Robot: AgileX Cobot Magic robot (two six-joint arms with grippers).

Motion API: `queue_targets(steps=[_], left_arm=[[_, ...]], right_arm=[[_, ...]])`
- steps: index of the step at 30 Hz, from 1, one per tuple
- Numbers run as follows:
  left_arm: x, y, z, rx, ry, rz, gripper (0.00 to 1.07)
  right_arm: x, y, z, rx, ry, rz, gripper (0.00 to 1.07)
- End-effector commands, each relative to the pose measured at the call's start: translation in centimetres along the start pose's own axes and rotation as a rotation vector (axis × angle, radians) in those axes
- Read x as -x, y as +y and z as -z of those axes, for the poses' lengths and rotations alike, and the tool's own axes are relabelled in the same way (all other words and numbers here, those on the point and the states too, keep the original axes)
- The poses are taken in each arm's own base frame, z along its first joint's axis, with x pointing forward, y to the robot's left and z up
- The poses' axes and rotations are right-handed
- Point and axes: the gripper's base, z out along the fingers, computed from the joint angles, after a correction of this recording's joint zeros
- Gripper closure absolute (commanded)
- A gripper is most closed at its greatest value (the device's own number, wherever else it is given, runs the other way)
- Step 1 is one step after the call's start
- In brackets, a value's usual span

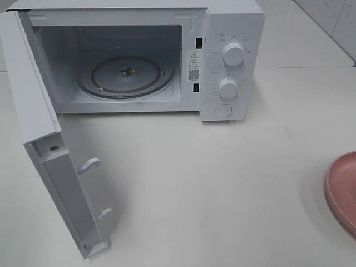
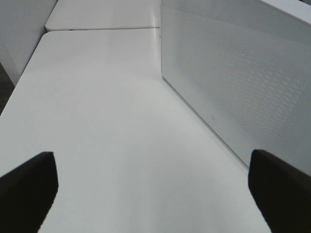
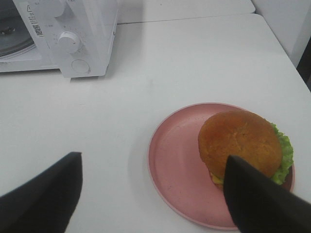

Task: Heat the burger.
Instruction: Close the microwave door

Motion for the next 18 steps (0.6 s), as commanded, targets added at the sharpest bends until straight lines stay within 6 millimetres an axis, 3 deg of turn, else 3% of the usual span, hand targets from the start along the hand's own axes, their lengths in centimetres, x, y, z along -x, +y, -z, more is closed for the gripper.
queue_targets(steps=[1, 18], left_arm=[[-0.15, -0.01, 0.21, 0.004, -0.028, -0.006, 0.07], [-0.14, -0.08, 0.21, -0.003, -0.029, -0.001, 0.07]], right_arm=[[-0.18, -0.01, 0.32, 0.001, -0.033, 0.004, 0.31], [-0.18, -0.01, 0.32, 0.001, -0.033, 0.003, 0.31]])
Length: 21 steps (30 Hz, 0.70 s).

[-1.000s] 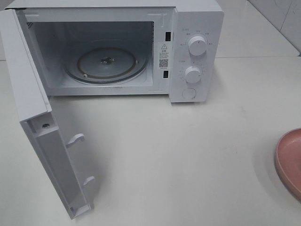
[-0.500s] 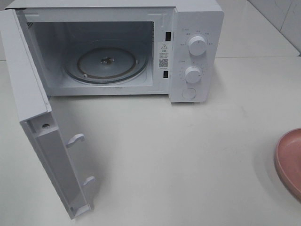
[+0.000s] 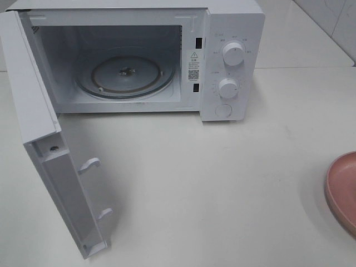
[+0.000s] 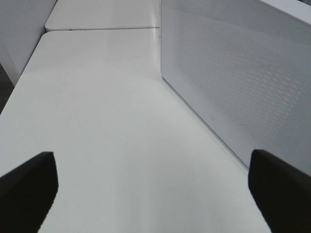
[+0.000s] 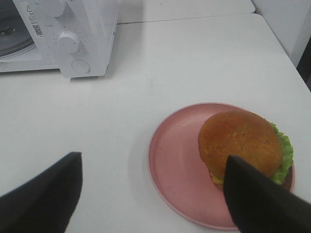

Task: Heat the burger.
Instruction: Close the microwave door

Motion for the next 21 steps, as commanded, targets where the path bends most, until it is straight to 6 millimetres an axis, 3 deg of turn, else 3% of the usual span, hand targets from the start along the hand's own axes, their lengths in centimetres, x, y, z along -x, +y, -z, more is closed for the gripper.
queue_targets(steps=[1, 11, 15, 16, 19, 21], left_arm=[[-0.1, -0.1, 0.2, -0.003, -0.028, -0.001, 0.07], [1.0, 0.3, 0.6, 0.03, -0.058, -0.016, 0.13], [2.2, 0.6, -0.3, 0.047, -0.055, -0.023, 0.26], [2.7, 0.7, -0.9, 0.053, -0.052, -0.027, 0.34], [3.0, 0.8, -1.1, 0.058, -0.056, -0.029, 0.39], [4.1, 1.1, -2.1, 0.072, -0.077, -0.037, 0.61]], right_arm=[[-0.2, 0.0, 0.3, 0.001, -0.033, 0.003, 0.31], [-0.2, 0.0, 0.3, 0.001, -0.033, 0.003, 0.31], [-0.2, 0.0, 0.3, 0.001, -0.033, 0.003, 0.31], [-0.2, 0.0, 0.3, 0.001, -0.033, 0.003, 0.31], [-0.2, 0.0, 0.3, 0.001, -0.033, 0.003, 0.31], [-0.2, 0.0, 0.3, 0.001, -0.033, 0.003, 0.31]])
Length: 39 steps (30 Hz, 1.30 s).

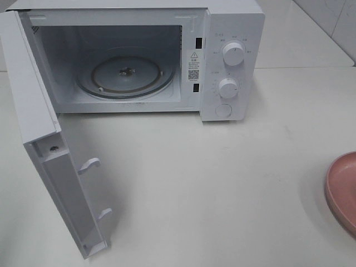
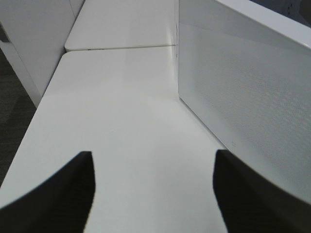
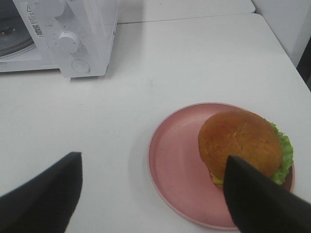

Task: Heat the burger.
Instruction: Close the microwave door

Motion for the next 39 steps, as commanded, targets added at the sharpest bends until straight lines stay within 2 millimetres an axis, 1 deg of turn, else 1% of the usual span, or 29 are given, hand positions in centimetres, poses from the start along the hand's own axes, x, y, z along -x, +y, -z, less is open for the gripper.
queue_targets(steps=[1, 2, 3, 4, 5, 6, 7, 8, 10, 11, 12, 13, 14, 15, 16, 17, 18, 20, 21, 22, 23, 25, 26, 28, 29, 34, 35, 36, 39], left_arm=[[1.0, 0.2, -0.4, 0.014, -0.048, -0.006, 0.61], [1.2, 0.2, -0.7, 0.014, -0.046, -0.006, 0.67], [1.6, 0.3, -1.3, 0.018, -0.043, -0.01, 0.78], [1.6, 0.3, -1.3, 0.018, -0.043, -0.01, 0.78], [1.8, 0.3, -1.6, 0.017, -0.038, -0.01, 0.84], [2.0, 0.4, -2.3, 0.017, -0.029, -0.01, 0.99], [2.0, 0.4, -2.3, 0.017, -0.029, -0.01, 0.99], [2.0, 0.4, -3.2, 0.017, -0.027, -0.011, 1.07], [2.0, 0.4, -3.5, 0.018, -0.037, -0.011, 1.07], [1.8, 0.4, -4.3, 0.02, -0.053, -0.011, 1.07], [1.8, 0.4, -4.3, 0.02, -0.053, -0.011, 1.07], [1.4, 0.4, -5.2, 0.024, -0.089, -0.01, 1.07], [1.3, 0.4, -5.5, 0.024, -0.105, -0.007, 1.07], [1.3, 0.4, -5.5, 0.024, -0.105, -0.007, 1.07], [0.9, 0.3, -6.3, 0.03, -0.148, -0.006, 1.07], [0.9, 0.3, -6.3, 0.03, -0.148, -0.006, 1.07], [0.6, 0.3, -7.1, 0.036, -0.189, -0.006, 1.07], [0.4, 0.3, -7.4, 0.038, -0.204, -0.006, 1.07], [-0.1, 0.3, -8.3, 0.042, -0.236, -0.006, 1.07], [-0.1, 0.3, -8.3, 0.042, -0.236, -0.006, 1.07], [-0.5, 0.3, -9.1, 0.045, -0.255, -0.003, 1.07], [-0.8, 0.3, -9.4, 0.047, -0.267, -0.003, 1.07], [-1.2, 0.2, -10.1, 0.05, -0.281, -0.003, 1.07], [-1.4, 0.2, -10.5, 0.052, -0.293, -0.003, 1.07], [-1.6, 0.2, -11.1, 0.056, -0.317, -0.003, 1.07], [-1.5, 0.3, -12.3, 0.059, -0.349, 0.008, 1.07], [-1.4, 0.3, -12.9, 0.054, -0.347, 0.026, 1.07], [-1.4, 0.3, -12.9, 0.054, -0.347, 0.026, 1.07], [-1.6, 0.2, -14.3, 0.028, -0.327, 0.07, 1.07]], right_arm=[[-0.2, 0.0, 0.3, 0.001, -0.033, 0.003, 0.31], [-0.2, 0.0, 0.3, 0.001, -0.033, 0.003, 0.31], [-0.2, 0.0, 0.3, 0.001, -0.033, 0.003, 0.31], [-0.2, 0.0, 0.3, 0.001, -0.033, 0.003, 0.31], [-0.2, 0.0, 0.3, 0.001, -0.033, 0.003, 0.31], [-0.2, 0.0, 0.3, 0.001, -0.033, 0.003, 0.31], [-0.2, 0.0, 0.3, 0.001, -0.033, 0.003, 0.31], [-0.2, 0.0, 0.3, 0.001, -0.033, 0.003, 0.31], [-0.2, 0.0, 0.3, 0.001, -0.033, 0.003, 0.31], [-0.2, 0.0, 0.3, 0.001, -0.033, 0.003, 0.31], [-0.2, 0.0, 0.3, 0.001, -0.033, 0.003, 0.31], [-0.2, 0.0, 0.3, 0.001, -0.033, 0.003, 0.31], [-0.2, 0.0, 0.3, 0.001, -0.033, 0.003, 0.31], [-0.2, 0.0, 0.3, 0.001, -0.033, 0.003, 0.31], [-0.2, 0.0, 0.3, 0.001, -0.033, 0.003, 0.31], [-0.2, 0.0, 0.3, 0.001, -0.033, 0.003, 0.31], [-0.2, 0.0, 0.3, 0.001, -0.033, 0.003, 0.31], [-0.2, 0.0, 0.3, 0.001, -0.033, 0.003, 0.31], [-0.2, 0.0, 0.3, 0.001, -0.033, 0.003, 0.31], [-0.2, 0.0, 0.3, 0.001, -0.033, 0.003, 0.31], [-0.2, 0.0, 0.3, 0.001, -0.033, 0.004, 0.31], [-0.2, 0.0, 0.3, 0.001, -0.033, 0.004, 0.31], [-0.2, 0.0, 0.3, 0.001, -0.033, 0.004, 0.31], [-0.2, 0.0, 0.3, 0.001, -0.033, 0.004, 0.31], [-0.2, 0.0, 0.3, 0.001, -0.033, 0.004, 0.31], [-0.2, 0.0, 0.3, 0.001, -0.033, 0.004, 0.31], [-0.2, 0.0, 0.3, 0.001, -0.033, 0.003, 0.31], [-0.2, 0.0, 0.3, 0.001, -0.033, 0.003, 0.31], [-0.2, 0.0, 0.3, 0.001, -0.033, 0.003, 0.31]])
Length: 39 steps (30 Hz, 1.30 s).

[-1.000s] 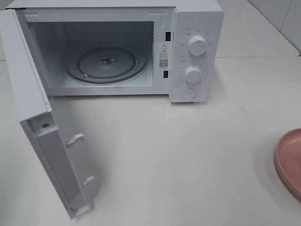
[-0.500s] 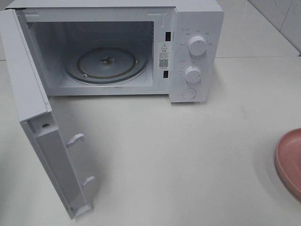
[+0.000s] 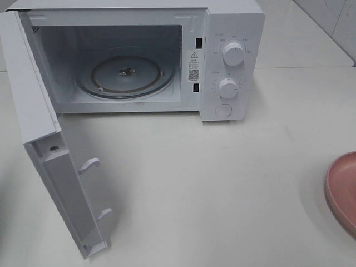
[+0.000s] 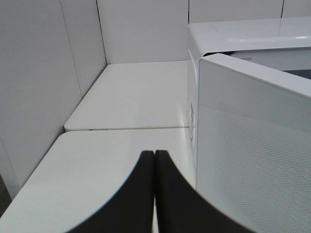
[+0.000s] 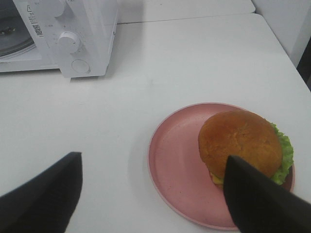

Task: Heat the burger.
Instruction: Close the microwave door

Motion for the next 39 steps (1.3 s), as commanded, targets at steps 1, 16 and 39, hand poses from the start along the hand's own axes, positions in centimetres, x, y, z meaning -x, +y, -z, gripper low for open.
queue_targets(steps=[1, 16, 39], left_arm=[[-0.3, -0.3, -1.0, -0.025, -0.009, 0.041, 1.07], [-2.1, -3.0, -3.9, -0.32, -0.029, 0.03, 1.07], [-3.8, -9.5, -8.8, -0.499, 0.037, 0.021, 1.07]], right_arm=[[-0.2, 0.0, 0.3, 0.001, -0.033, 0.003, 0.31], [-0.2, 0.0, 0.3, 0.001, -0.033, 0.003, 0.31], [-0.2, 0.0, 0.3, 0.001, -0.033, 0.003, 0.31]])
